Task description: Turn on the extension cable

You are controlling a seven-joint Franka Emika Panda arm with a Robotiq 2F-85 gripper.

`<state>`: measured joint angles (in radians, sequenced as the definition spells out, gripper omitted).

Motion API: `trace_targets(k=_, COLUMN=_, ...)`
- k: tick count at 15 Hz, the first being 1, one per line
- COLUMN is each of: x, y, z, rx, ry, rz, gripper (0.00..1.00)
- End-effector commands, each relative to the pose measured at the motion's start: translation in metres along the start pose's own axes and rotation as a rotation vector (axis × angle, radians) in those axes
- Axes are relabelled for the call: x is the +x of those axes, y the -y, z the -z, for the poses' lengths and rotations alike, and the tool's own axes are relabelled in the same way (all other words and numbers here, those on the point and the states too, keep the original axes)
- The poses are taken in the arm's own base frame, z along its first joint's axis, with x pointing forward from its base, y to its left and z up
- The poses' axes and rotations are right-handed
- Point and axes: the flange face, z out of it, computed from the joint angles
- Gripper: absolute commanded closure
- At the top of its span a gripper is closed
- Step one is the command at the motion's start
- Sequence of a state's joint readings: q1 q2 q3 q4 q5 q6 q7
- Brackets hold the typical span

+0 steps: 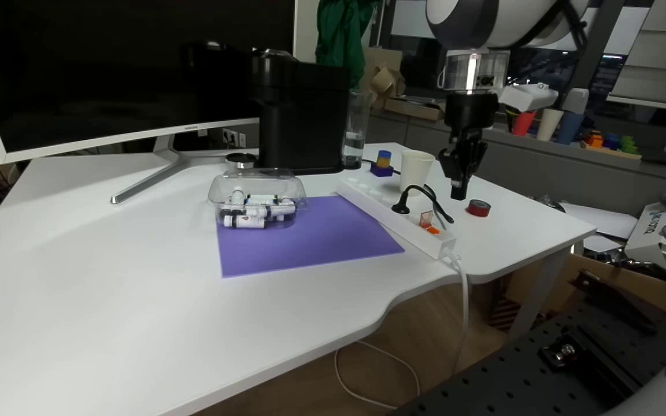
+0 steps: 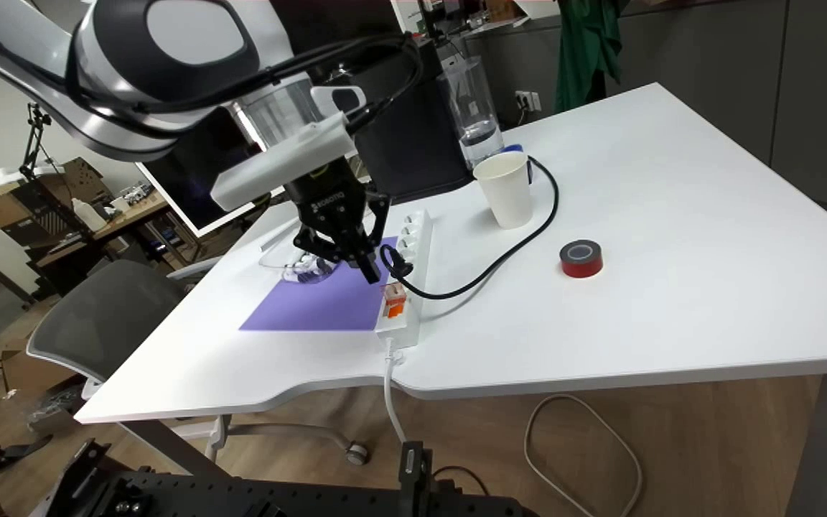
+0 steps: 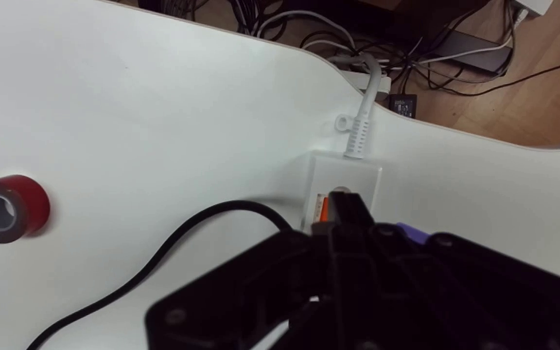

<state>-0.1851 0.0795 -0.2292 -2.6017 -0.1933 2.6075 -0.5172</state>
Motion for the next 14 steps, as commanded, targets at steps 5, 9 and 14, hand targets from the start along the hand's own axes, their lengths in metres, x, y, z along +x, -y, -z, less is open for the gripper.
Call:
trace_targets(k=5, x=0.010, y=-0.004, z=-0.011, rx=-0.007, ry=-0.006, rz=-0.011, gripper=1.00)
trace_targets(k=9, x=0.014, y=-0.004, z=-0.022, rx=-0.038, ry=-0.027, rz=-0.040, gripper=1.00)
trace_targets(k=14, x=0.016, y=-0.001, z=-0.041, rx=-0.036, ry=-0.030, rz=-0.087, gripper=1.00)
